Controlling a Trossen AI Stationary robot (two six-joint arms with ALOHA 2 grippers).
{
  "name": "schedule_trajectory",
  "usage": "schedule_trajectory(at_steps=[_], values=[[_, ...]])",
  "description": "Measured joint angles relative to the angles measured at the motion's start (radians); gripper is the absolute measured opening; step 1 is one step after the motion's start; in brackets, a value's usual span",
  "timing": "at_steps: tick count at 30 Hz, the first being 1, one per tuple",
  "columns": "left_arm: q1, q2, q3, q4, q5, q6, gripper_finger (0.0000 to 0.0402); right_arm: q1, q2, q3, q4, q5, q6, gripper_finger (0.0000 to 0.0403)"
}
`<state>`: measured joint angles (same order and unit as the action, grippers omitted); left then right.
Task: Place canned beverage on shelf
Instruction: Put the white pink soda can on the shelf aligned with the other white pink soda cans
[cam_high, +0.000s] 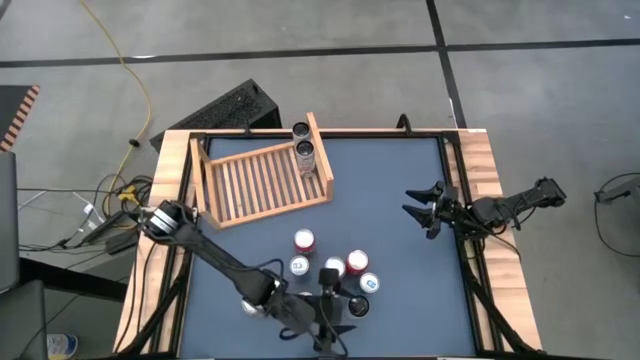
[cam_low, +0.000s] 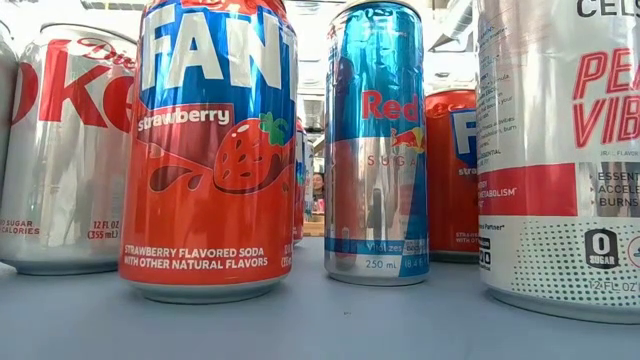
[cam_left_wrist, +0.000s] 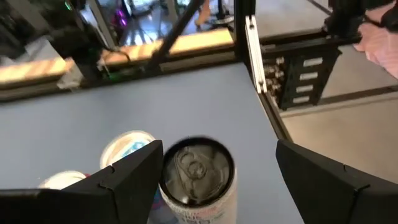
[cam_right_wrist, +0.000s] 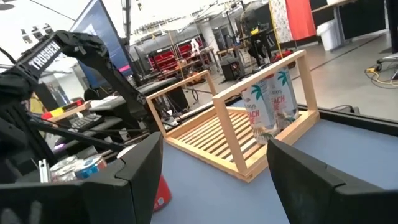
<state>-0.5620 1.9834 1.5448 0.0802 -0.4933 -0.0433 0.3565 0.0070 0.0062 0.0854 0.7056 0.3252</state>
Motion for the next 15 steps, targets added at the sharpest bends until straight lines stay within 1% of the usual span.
schedule_trajectory(at_steps=[4, 8, 11, 13, 15], values=[[-0.002, 0.000, -0.001, -0.002, -0.004, -0.001, 0.0301, 0.000, -0.001, 0.000, 0.001, 0.001, -0.001, 0.0274], [0.027, 0.000, -0.013, 0.010, 0.011, -0.006, 0.0301, 0.000, -0.001, 0.000, 0.000, 0.001, -0.008, 0.0274], [0.061, 0.000, -0.035, 0.028, 0.053, -0.030, 0.0301, 0.000, -0.001, 0.000, 0.000, 0.001, -0.008, 0.0274], [0.081, 0.000, -0.045, 0.042, 0.101, -0.050, 0.0301, 0.000, -0.001, 0.000, 0.000, 0.001, -0.009, 0.0274], [0.090, 0.000, -0.046, 0.042, 0.120, -0.057, 0.0301, 0.000, -0.001, 0.000, -0.001, 0.001, -0.011, 0.0274]])
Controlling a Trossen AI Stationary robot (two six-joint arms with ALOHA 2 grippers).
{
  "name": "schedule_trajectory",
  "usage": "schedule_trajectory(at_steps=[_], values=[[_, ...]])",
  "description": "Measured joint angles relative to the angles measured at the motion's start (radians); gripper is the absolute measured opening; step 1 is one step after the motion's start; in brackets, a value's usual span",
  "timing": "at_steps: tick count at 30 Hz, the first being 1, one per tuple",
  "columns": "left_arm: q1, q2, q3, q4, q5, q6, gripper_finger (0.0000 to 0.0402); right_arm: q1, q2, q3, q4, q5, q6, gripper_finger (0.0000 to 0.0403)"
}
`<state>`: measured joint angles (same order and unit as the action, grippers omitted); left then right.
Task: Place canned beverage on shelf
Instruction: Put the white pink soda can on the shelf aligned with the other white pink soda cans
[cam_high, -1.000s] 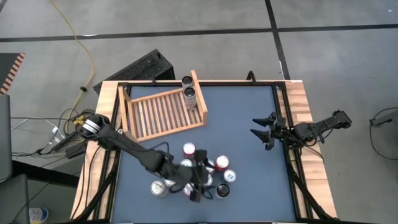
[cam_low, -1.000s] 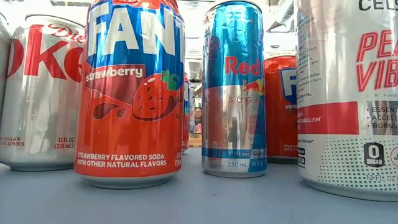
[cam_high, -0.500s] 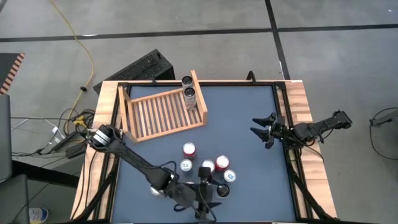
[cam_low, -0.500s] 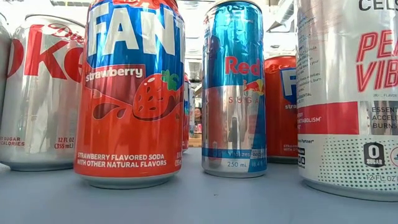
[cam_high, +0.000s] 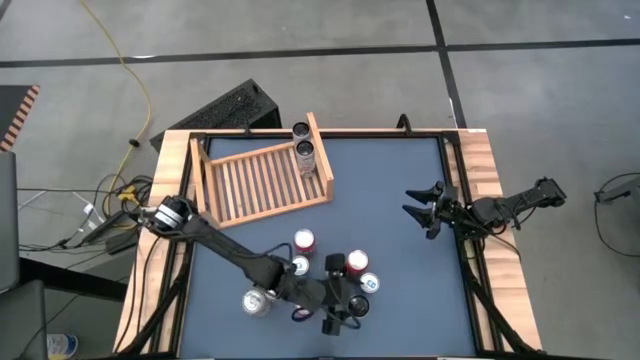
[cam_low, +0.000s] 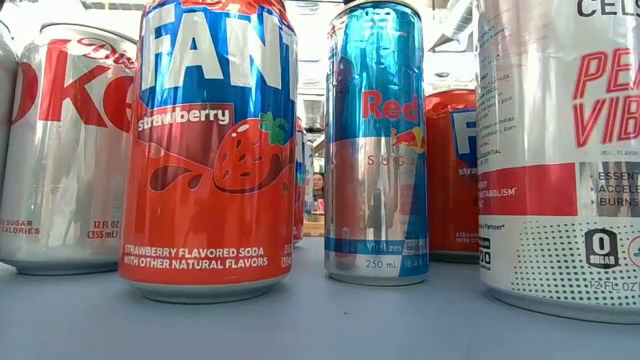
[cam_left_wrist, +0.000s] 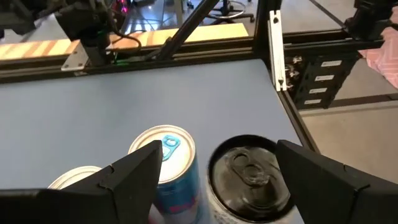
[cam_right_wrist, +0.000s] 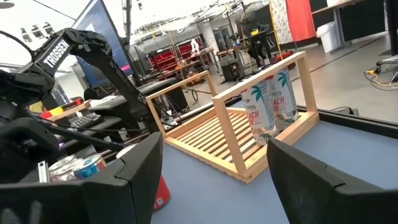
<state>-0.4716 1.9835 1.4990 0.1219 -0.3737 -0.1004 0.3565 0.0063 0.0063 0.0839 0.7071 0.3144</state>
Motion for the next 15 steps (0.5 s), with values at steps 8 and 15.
schedule_trajectory(at_steps=[8, 15], values=[[-0.028, 0.000, 0.000, 0.004, 0.015, 0.024, 0.0320, 0.000, 0.000, 0.000, -0.004, 0.001, -0.020, 0.0274], [-0.020, 0.000, 0.000, 0.001, 0.010, 0.033, 0.0341, 0.000, 0.000, 0.000, -0.003, 0.002, -0.027, 0.0274]])
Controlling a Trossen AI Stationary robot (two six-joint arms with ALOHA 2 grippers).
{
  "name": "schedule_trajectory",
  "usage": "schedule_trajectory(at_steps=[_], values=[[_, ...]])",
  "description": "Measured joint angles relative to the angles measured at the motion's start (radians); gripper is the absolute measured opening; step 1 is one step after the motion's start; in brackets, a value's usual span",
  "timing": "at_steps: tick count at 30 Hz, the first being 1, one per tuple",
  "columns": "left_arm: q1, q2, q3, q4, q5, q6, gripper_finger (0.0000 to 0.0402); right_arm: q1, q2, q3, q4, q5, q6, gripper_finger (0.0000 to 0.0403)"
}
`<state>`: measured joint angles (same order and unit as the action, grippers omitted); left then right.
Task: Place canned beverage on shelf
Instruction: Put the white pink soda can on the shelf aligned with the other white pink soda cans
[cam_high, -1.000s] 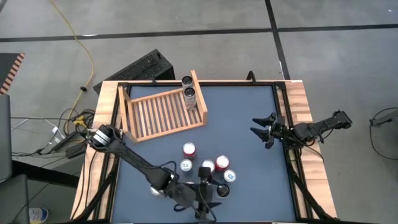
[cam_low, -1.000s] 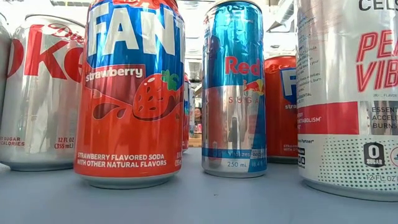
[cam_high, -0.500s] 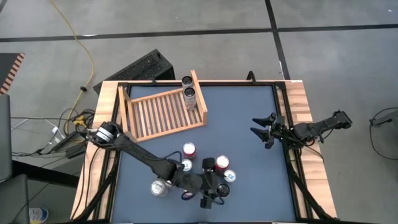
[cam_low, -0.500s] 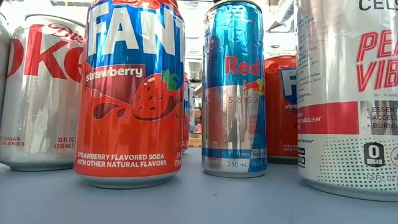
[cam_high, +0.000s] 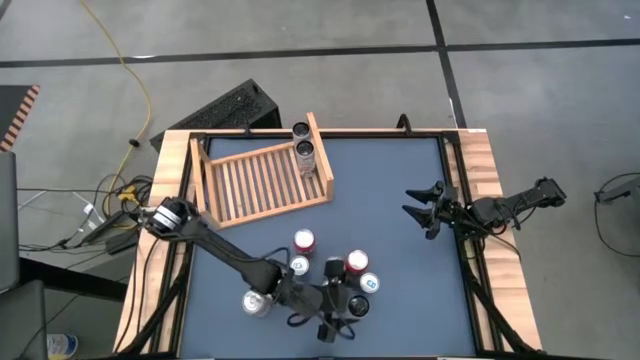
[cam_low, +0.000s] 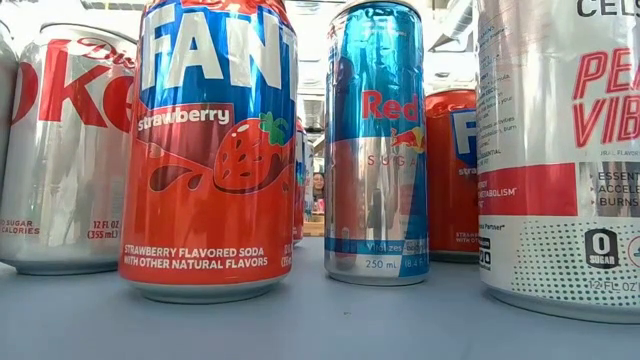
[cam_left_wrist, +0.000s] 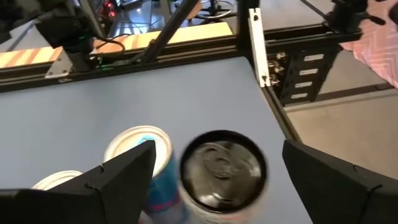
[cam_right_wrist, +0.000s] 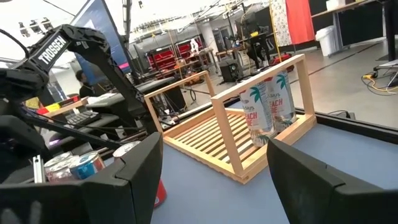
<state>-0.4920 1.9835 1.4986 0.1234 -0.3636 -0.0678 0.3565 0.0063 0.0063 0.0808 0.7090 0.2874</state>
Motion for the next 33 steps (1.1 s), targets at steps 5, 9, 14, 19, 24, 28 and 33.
schedule_trajectory(at_steps=[5, 9, 14, 19, 24, 28, 33], values=[[0.006, 0.003, 0.000, 0.003, 0.006, -0.007, 0.0341, 0.000, 0.000, 0.000, 0.001, 0.000, 0.000, 0.0274], [0.007, 0.037, -0.001, 0.014, 0.038, -0.062, 0.0341, 0.000, 0.000, 0.000, 0.001, 0.000, 0.002, 0.0274], [0.008, 0.046, -0.001, 0.050, 0.053, -0.096, 0.0340, 0.000, 0.000, 0.000, 0.001, -0.001, 0.003, 0.0274], [0.014, 0.046, -0.001, 0.042, 0.045, -0.100, 0.0340, 0.002, 0.000, 0.000, 0.001, -0.001, 0.003, 0.0274], [0.039, 0.046, -0.001, 0.014, 0.086, -0.154, 0.0340, 0.002, 0.000, 0.000, 0.001, -0.001, 0.002, 0.0274], [0.049, 0.046, -0.001, 0.005, 0.122, -0.180, 0.0332, 0.002, 0.000, 0.000, 0.001, -0.001, 0.001, 0.0274], [0.048, 0.047, -0.001, -0.016, 0.122, -0.182, 0.0296, 0.002, 0.000, 0.000, 0.001, -0.001, 0.000, 0.0274]])
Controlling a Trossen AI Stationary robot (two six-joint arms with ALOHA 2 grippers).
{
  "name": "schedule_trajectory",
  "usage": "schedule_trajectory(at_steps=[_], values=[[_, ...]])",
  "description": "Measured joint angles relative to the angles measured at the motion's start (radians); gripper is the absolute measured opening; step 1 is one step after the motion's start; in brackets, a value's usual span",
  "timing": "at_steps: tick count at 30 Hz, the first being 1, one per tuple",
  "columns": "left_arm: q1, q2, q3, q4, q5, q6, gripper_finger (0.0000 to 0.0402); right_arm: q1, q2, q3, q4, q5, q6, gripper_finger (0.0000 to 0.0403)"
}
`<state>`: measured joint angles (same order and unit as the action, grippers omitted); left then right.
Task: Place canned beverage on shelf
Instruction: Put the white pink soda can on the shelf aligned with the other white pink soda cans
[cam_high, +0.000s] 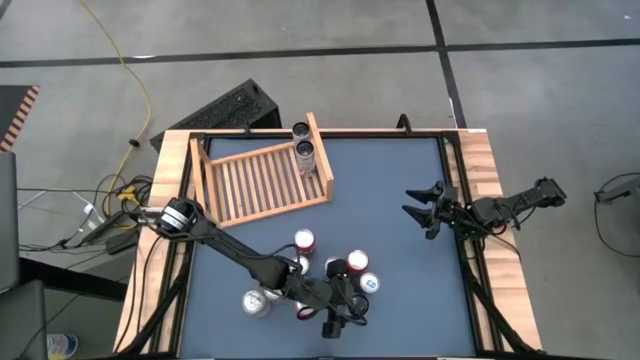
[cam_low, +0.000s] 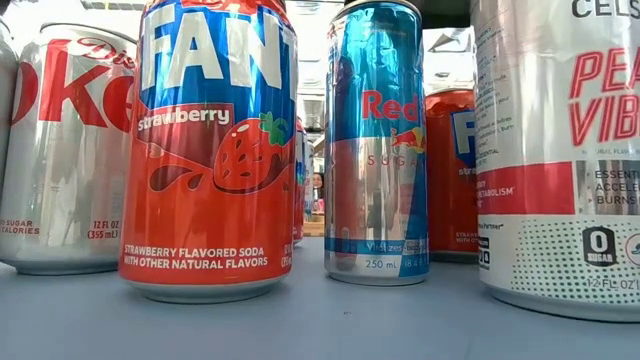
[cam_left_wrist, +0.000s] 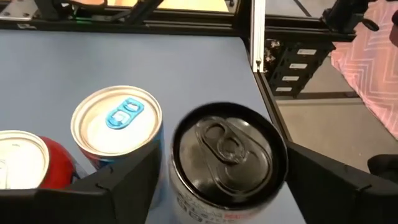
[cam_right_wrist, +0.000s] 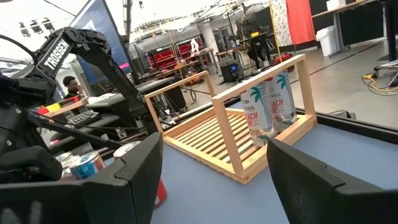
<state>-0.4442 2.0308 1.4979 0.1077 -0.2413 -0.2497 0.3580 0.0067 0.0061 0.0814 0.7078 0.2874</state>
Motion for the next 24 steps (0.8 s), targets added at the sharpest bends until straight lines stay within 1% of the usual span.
schedule_trajectory(at_steps=[5, 6, 10, 13, 17, 21, 24], values=[[0.000, 0.000, 0.000, 0.000, 0.000, 0.002, 0.0241, 0.000, 0.000, 0.000, -0.008, -0.001, 0.000, 0.0274], [0.000, 0.000, 0.000, 0.001, -0.001, 0.003, 0.0237, 0.000, 0.000, 0.000, -0.008, -0.001, 0.000, 0.0274], [0.000, 0.000, 0.000, 0.007, -0.006, 0.025, 0.0237, 0.000, 0.000, 0.000, -0.010, -0.001, 0.000, 0.0274], [-0.005, -0.016, 0.000, -0.001, -0.005, 0.072, 0.0237, 0.000, 0.000, 0.000, -0.010, -0.001, 0.000, 0.0274], [-0.021, -0.062, 0.000, -0.005, -0.002, 0.123, 0.0237, 0.000, 0.000, 0.000, -0.010, -0.001, 0.001, 0.0274], [-0.025, -0.118, 0.000, -0.062, 0.056, 0.107, 0.0237, 0.000, 0.000, 0.000, -0.010, -0.001, 0.001, 0.0274], [-0.024, -0.170, 0.000, -0.114, 0.035, 0.117, 0.0237, 0.000, 0.000, 0.000, -0.010, -0.001, 0.001, 0.0274]])
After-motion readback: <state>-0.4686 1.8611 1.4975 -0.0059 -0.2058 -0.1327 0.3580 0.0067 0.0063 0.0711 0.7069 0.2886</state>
